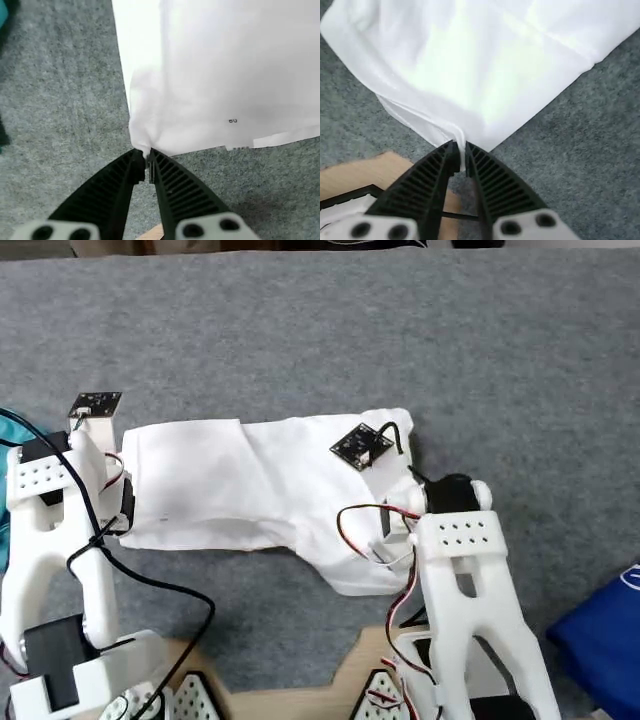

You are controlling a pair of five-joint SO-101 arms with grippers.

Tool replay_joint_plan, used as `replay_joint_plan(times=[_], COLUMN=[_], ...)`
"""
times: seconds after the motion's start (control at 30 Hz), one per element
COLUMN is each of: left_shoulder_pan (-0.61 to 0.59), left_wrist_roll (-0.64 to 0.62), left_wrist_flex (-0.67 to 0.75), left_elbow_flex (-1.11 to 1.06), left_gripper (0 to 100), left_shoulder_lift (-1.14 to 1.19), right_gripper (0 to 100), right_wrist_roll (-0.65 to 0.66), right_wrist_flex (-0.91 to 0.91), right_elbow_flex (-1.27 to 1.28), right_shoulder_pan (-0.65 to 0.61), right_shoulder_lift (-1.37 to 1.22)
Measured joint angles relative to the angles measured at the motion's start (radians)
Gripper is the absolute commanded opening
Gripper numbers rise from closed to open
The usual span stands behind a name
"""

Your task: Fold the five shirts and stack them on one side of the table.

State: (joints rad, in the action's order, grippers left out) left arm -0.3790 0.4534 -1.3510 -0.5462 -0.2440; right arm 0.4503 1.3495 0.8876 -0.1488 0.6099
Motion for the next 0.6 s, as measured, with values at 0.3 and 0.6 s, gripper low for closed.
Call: replay_joint_plan(times=[0.3, 0.6], left_shoulder_pan=[-0.002, -0.058], left_wrist_roll=[0.043, 0.038], left_wrist_flex=[-0.032, -0.149], left_elbow_flex=[-0.002, 0.255], left_gripper=[19, 18], left_shoulder_lift=[0.000, 0.000], right_gripper=[24.2, 19.9], right_wrist_roll=[0.043, 0.043], right_wrist_flex=[0.003, 0.141], right_elbow_flex=[0.003, -0.238], right_shoulder_pan=[0.002, 0.002], right_shoulder_lift=[0.000, 0.000])
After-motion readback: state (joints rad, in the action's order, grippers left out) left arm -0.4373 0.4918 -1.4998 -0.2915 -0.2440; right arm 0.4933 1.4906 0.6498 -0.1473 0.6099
